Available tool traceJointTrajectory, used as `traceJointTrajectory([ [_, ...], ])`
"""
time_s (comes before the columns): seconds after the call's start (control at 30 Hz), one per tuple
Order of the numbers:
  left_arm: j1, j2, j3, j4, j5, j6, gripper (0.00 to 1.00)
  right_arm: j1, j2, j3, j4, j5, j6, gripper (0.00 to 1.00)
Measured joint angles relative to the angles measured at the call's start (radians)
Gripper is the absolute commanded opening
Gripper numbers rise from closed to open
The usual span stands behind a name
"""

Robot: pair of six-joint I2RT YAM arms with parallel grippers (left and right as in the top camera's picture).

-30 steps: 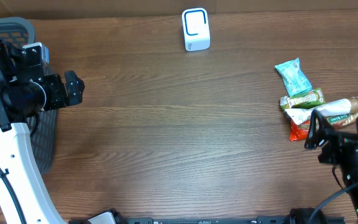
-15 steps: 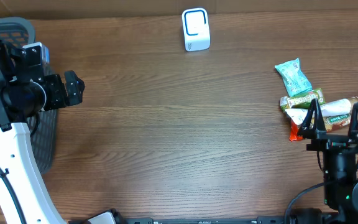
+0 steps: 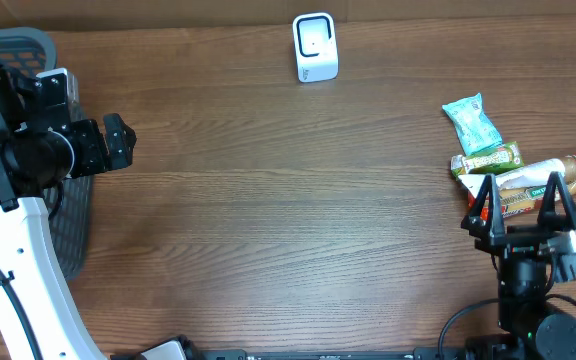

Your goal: Scan the item barcode

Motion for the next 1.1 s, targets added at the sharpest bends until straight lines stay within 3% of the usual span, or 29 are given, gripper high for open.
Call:
traceJointTrajectory([
  [0.23,0.000,0.000,0.000,0.000,0.000,0.000,0.99,0.000,-0.111,-0.097,0.009,0.000,0.000,1.00],
  [0.33,0.000,0.000,0.000,0.000,0.000,0.000,1.00,0.000,-0.153,-0.130,-0.086,-0.002,0.000,1.00],
  [1.1,0.000,0.000,0.000,0.000,0.000,0.000,0.99,0.000,-0.166,-0.130,-0.254,-0.020,0.000,1.00],
])
